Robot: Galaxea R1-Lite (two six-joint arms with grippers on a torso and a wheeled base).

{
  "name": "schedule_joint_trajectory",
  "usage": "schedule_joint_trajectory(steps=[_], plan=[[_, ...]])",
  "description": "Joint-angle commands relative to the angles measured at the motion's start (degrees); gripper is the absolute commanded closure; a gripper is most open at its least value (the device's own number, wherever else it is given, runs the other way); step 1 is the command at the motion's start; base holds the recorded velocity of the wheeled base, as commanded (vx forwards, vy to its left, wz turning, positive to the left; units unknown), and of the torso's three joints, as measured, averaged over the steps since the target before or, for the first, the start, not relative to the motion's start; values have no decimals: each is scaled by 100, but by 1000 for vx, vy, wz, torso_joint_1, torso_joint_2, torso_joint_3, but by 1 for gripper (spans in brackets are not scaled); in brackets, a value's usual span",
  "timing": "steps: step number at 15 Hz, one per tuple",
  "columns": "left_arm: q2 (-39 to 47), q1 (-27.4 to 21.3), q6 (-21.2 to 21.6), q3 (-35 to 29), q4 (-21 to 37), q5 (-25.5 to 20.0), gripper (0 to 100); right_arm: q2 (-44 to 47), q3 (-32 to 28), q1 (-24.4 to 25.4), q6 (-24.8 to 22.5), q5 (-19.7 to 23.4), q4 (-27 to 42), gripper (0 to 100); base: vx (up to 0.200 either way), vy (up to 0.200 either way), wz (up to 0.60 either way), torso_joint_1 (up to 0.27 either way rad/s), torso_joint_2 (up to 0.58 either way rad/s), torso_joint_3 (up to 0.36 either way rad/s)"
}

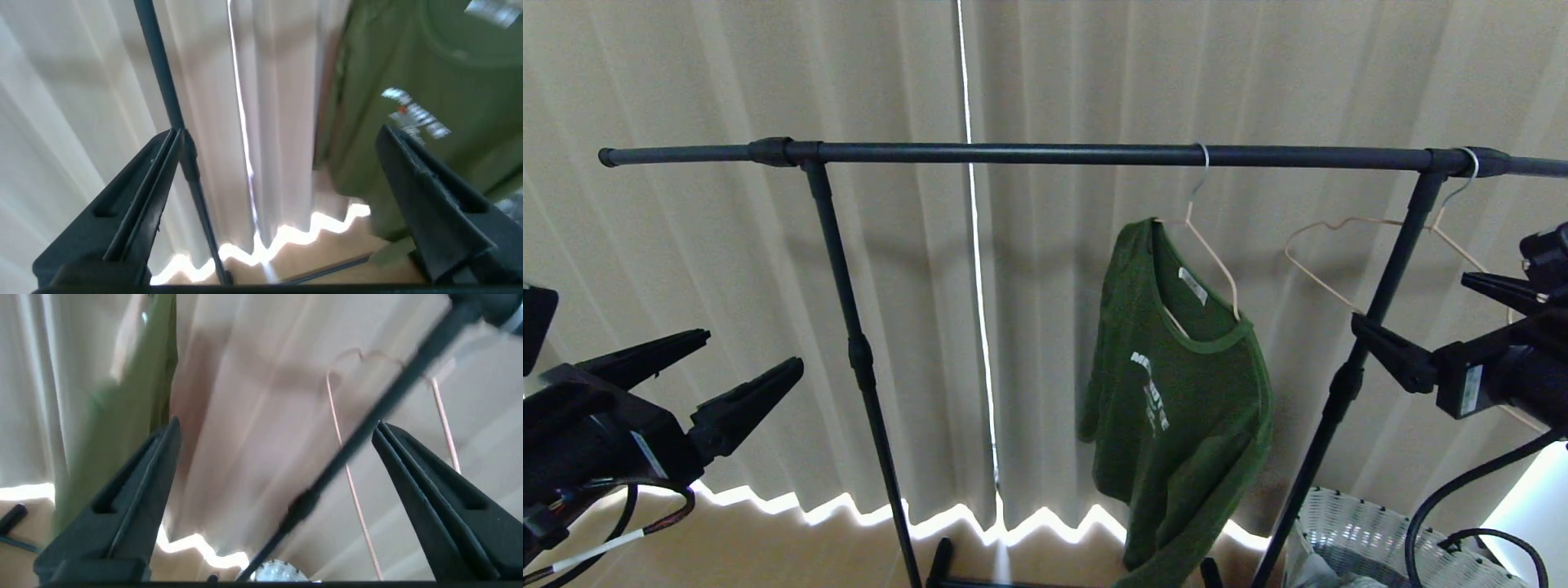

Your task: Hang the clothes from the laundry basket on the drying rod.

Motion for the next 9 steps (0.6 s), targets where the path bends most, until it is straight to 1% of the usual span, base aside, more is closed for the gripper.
schedule_joint_trajectory(steps=[1, 2, 3, 4, 5, 6, 9], plan=[[-129, 79, -23, 0, -12, 69, 0, -221, 701, 14, -10, 1, -774, 0, 0, 0, 0, 0, 0, 0], [-287, 317, -14, 8, -12, 87, 0, -213, 929, 5, -1, 9, -1179, 0, 0, 0, 0, 0, 0, 0], [-331, 405, -6, 8, -12, 87, 0, -204, 1000, 5, -1, 9, -1302, 0, 0, 0, 0, 0, 0, 0], [-480, 642, -6, -18, -12, 78, 0, -151, 1175, -21, 34, 18, -1741, 0, 0, 0, 0, 0, 0, 0], [-612, 703, -6, -18, -12, 78, 0, -133, 1351, -21, 43, 18, -1943, 0, 0, 0, 0, 0, 0, 0], [-744, 721, -6, 0, 6, 78, 0, -116, 1518, -12, -1, 18, -2066, 0, 0, 0, 0, 0, 0, 0], [-797, 721, -6, 17, 6, 78, 0, -116, 1703, 5, -19, 18, -2066, 0, 0, 0, 0, 0, 0, 0]])
